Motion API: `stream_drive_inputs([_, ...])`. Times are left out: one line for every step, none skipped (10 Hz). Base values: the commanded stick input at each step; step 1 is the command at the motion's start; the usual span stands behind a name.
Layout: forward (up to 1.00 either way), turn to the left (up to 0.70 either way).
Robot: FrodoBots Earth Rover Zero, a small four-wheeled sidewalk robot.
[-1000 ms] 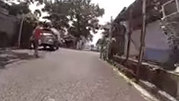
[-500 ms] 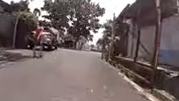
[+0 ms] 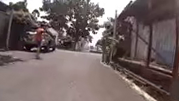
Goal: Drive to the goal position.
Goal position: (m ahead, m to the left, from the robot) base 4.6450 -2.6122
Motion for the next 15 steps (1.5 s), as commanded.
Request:
stream_drive_inputs([1.00, 0.00])
stream_drive_inputs([1.00, 0.00])
stream_drive_inputs([1.00, 0.00])
stream_drive_inputs([1.00, 0.00])
stream_drive_inputs([1.00, 0.00])
stream_drive_inputs([1.00, 0.00])
stream_drive_inputs([1.00, 0.00])
stream_drive_inputs([1.00, 0.00])
stream_drive_inputs([1.00, 0.00])
stream_drive_inputs([1.00, 0.00])
stream_drive_inputs([1.00, 0.00])
stream_drive_inputs([1.00, 0.00])
stream_drive_inputs([1.00, 0.00])
stream_drive_inputs([1.00, 0.00])
stream_drive_inputs([1.00, 0.00])
